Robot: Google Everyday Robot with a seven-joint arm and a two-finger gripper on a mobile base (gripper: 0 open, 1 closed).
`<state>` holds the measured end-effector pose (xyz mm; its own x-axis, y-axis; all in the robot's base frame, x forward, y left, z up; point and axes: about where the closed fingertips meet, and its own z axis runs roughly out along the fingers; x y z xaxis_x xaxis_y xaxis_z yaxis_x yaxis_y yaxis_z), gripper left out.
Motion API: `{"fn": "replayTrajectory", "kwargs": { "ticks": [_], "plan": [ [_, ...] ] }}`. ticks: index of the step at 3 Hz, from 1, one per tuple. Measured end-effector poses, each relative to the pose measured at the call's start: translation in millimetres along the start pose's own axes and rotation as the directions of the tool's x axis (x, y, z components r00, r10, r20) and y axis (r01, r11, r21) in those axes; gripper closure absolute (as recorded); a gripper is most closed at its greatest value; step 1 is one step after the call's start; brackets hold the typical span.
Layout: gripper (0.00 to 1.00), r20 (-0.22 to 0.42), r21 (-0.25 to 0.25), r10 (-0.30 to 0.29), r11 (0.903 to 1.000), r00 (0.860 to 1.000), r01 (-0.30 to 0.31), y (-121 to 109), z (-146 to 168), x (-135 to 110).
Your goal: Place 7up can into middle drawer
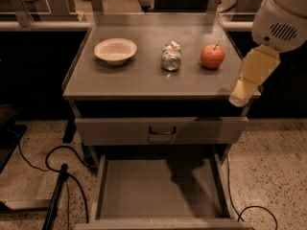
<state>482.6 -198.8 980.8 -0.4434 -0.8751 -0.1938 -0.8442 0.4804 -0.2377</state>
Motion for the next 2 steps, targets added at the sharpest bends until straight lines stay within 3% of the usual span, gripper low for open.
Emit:
{"fn": "replayTrajectory", "kwargs": {
  "ticks": [2],
  "plan": [
    [0.00, 0.022, 0.004, 0.061, 0.9981, 0.998, -0.061, -3.9, 1.2, -9.8]
  ]
}}
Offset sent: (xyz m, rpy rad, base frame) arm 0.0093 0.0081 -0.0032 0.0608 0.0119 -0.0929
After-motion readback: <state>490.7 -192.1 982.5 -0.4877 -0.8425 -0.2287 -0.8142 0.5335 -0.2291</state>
